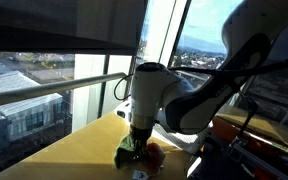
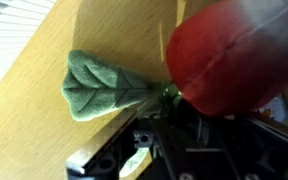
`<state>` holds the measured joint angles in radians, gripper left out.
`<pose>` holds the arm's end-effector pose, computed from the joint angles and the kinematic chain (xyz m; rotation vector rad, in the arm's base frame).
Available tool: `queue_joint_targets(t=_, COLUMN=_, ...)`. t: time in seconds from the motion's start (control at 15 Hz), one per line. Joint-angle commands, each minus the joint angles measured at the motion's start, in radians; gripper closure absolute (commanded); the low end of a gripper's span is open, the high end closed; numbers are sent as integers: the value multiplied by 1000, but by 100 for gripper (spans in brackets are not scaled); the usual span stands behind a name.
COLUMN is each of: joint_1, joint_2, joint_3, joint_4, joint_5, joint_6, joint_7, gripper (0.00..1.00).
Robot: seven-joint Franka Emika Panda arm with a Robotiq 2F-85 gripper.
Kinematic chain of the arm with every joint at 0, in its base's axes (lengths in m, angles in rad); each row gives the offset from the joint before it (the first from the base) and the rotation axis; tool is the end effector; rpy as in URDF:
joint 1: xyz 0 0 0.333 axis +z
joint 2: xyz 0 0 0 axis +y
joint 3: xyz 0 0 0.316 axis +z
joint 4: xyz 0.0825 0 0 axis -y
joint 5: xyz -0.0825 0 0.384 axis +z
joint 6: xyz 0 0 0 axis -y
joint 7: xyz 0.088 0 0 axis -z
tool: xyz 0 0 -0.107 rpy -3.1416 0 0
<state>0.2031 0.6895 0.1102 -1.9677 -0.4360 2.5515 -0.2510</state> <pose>0.5617 0.1889 0.1094 2.6751 1.3213 -0.1263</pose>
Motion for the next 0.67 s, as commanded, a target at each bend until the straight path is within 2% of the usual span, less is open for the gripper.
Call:
queue_joint_targets(t=0.0, joint_1=-17, joint_2=-62, joint_3=28, joint_4=-48, joint_5=29, joint_6=15, joint_7=-39, gripper=97)
queue_joint_targets(t=0.33, joint_1=1, joint_2=-252, joint_3=56, joint_4=-124, joint_5=19, joint_6=-6, joint_7=-37, gripper=97)
queue_joint_targets(t=0.6, joint_1=-32, joint_2=-448, joint_3=49, joint_4=-193, joint_5=25, joint_6=-19, joint_7=-58, gripper=97)
